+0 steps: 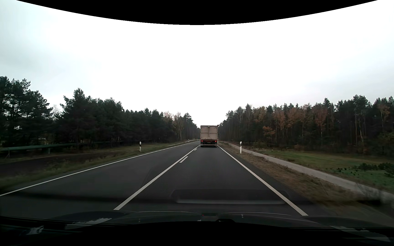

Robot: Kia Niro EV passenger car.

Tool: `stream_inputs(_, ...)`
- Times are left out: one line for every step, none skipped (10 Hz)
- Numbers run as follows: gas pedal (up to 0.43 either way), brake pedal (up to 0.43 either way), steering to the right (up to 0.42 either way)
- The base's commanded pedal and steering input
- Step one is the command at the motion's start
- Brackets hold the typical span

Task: Follow the waypoints while adhering to traffic rules and regulations

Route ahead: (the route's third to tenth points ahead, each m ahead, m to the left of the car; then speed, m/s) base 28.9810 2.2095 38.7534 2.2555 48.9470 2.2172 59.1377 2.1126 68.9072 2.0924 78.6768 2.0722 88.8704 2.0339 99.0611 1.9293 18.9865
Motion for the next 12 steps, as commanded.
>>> stream_inputs(0.177, 0.0, 0.003)
stream_inputs(0.189, 0.0, 0.004)
stream_inputs(0.189, 0.0, 0.004)
stream_inputs(0.189, 0.0, 0.004)
stream_inputs(0.189, 0.0, 0.004)
stream_inputs(0.197, 0.0, 0.004)
stream_inputs(0.197, 0.0, 0.004)
stream_inputs(0.197, 0.0, 0.004)
stream_inputs(0.197, 0.0, 0.004)
stream_inputs(0.197, 0.0, 0.004)
stream_inputs(0.197, 0.0, 0.004)
stream_inputs(0.197, 0.0, 0.004)
